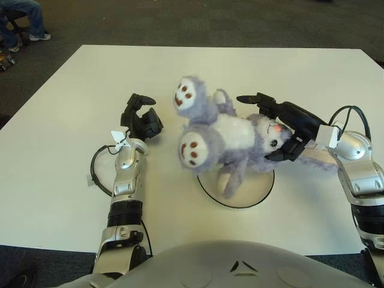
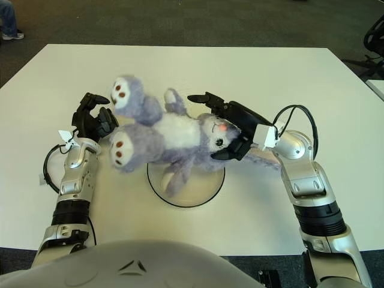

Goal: Put the doll into the plate.

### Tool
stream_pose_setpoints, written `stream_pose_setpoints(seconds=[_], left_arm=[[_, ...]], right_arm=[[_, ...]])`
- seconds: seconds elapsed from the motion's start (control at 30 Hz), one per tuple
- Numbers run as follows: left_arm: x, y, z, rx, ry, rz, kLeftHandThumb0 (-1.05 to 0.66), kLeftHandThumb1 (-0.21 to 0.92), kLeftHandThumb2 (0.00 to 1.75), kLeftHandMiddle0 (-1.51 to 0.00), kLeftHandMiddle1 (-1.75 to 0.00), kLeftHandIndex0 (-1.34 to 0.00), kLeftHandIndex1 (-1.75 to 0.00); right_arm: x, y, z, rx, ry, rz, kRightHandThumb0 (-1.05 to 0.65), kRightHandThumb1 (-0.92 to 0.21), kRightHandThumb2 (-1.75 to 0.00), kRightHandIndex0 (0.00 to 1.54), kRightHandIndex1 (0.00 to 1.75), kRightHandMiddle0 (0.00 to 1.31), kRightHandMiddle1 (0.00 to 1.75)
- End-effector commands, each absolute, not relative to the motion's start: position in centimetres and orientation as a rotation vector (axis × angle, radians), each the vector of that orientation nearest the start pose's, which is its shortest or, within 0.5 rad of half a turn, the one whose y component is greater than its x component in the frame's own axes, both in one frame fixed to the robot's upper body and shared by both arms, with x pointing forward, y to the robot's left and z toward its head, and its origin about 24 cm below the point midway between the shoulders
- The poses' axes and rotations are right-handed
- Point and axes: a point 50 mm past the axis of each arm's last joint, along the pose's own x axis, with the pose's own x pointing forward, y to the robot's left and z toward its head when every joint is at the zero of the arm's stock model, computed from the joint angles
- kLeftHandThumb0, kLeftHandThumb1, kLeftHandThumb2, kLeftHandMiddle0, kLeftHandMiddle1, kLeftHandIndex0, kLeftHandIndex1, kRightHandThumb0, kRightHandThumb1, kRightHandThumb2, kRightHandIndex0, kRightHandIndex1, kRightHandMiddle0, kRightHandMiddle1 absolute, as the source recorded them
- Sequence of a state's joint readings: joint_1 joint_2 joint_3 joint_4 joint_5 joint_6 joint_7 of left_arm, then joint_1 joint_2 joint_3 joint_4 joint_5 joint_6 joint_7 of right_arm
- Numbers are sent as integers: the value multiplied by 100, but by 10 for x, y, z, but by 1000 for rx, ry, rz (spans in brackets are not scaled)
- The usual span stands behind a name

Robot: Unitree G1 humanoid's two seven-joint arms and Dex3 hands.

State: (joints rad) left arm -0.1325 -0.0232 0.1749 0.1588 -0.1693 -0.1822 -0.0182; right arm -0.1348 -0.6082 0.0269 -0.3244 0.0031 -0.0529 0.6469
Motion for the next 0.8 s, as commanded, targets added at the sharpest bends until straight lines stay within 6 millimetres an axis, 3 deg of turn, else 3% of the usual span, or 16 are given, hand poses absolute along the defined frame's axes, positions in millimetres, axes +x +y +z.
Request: stream_pose_setpoints(seconds=[0.0, 0.43, 0.77], left_arm=[[272, 179, 48, -197, -147, 149, -45, 39, 122, -113, -175, -55, -175], [272, 178, 48, -195, -145, 143, -45, 40, 121, -113, -175, -54, -175], [272, 178, 48, -199, -147, 138, -45, 41, 120, -112, -175, -54, -175]], right_arm=[[248, -178, 154, -743, -302, 730, -68, -43, -69, 79, 175, 0, 24], [243, -176, 169, -704, -325, 723, -76, -53, -58, 75, 175, 0, 2], [239, -176, 171, -769, -319, 693, -95, -88, -26, 48, 175, 0, 0]])
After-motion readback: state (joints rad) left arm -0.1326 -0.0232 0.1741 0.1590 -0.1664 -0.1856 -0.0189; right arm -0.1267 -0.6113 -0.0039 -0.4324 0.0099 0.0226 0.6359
